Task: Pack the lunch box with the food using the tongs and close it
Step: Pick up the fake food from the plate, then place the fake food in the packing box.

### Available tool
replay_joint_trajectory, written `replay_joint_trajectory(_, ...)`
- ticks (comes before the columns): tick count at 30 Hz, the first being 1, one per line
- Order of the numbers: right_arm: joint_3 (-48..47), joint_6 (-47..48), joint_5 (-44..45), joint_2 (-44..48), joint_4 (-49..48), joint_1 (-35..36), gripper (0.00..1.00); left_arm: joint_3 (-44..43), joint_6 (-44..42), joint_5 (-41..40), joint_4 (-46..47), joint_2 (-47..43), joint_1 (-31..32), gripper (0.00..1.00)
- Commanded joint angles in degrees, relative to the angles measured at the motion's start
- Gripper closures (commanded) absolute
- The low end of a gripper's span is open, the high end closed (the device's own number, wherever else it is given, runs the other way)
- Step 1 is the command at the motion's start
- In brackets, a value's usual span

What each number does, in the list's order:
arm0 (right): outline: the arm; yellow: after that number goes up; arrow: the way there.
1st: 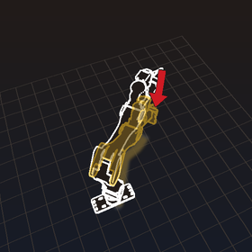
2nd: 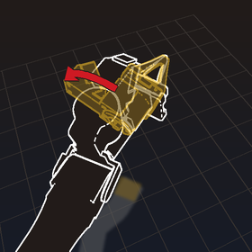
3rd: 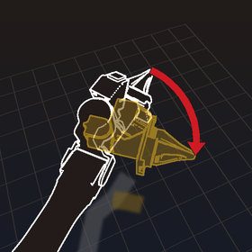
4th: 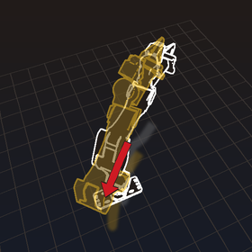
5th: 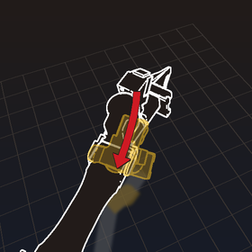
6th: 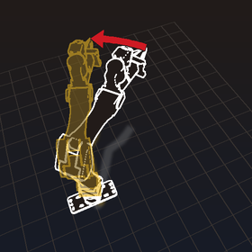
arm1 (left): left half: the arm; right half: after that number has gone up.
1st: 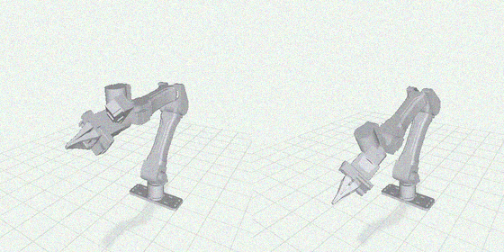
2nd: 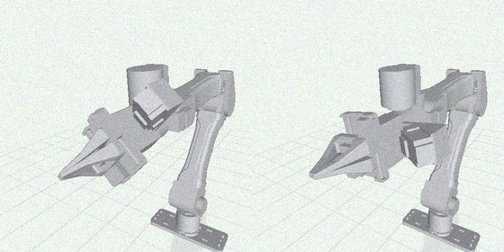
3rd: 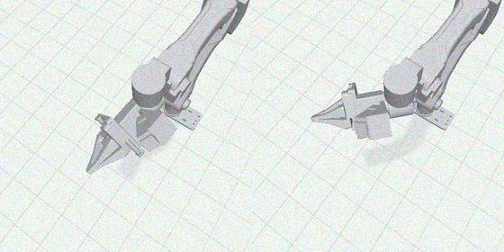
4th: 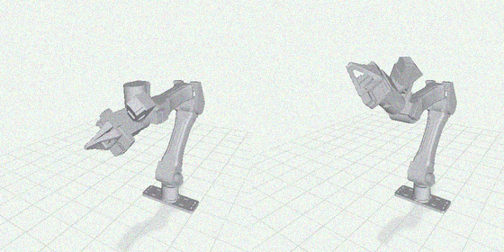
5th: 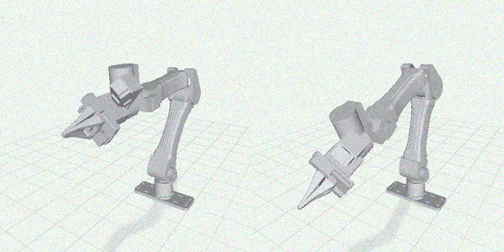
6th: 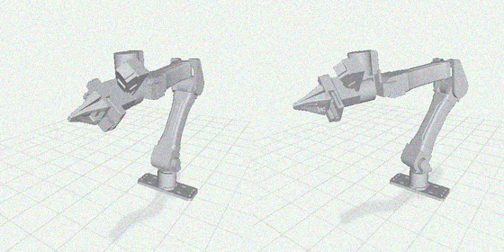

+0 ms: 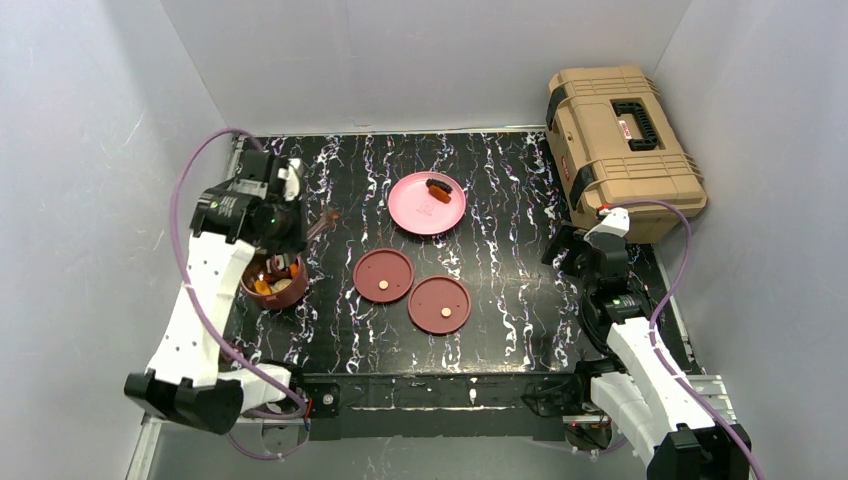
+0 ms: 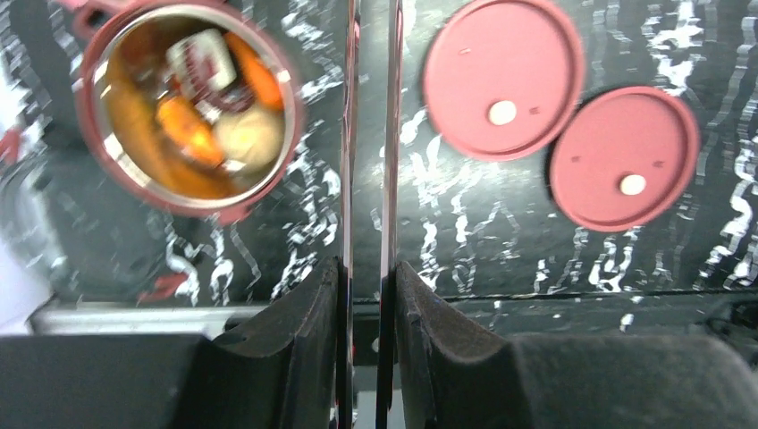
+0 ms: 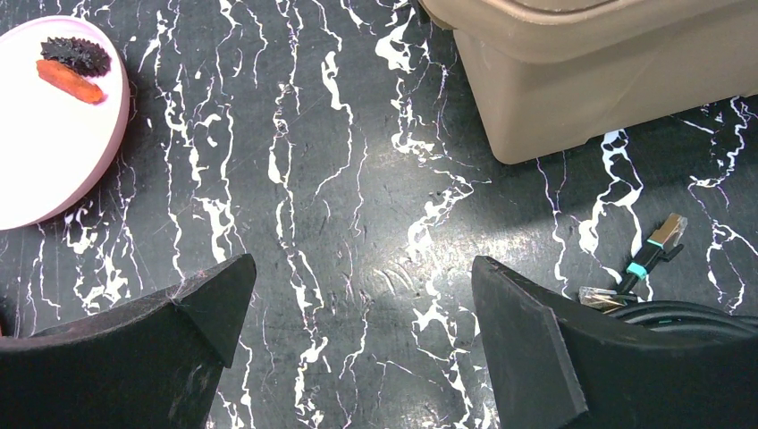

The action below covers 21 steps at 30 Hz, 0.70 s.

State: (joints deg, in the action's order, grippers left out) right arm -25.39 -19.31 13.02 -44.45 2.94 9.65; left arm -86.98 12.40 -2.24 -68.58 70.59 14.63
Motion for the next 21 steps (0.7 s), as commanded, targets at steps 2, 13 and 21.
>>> replay_joint_trajectory(2,-0.7,0.2,0.4,-0.3,-2.4,-0.1,0.00,-0.5,0.5,-6.5,-9.9,-5.7,-3.3,0.91)
replay_joint_trajectory(13,-1.0,0.3,0.9,-0.8,-2.3,-0.1,0.00,-1.8,3.5,-18.9,-17.5,-9.1,-3.5,0.91)
replay_joint_trajectory(21,-0.7,0.0,0.0,-0.9,-2.4,-0.1,0.00,0.9,4.0,-18.9,-17.9,-10.1,-3.5,0.89)
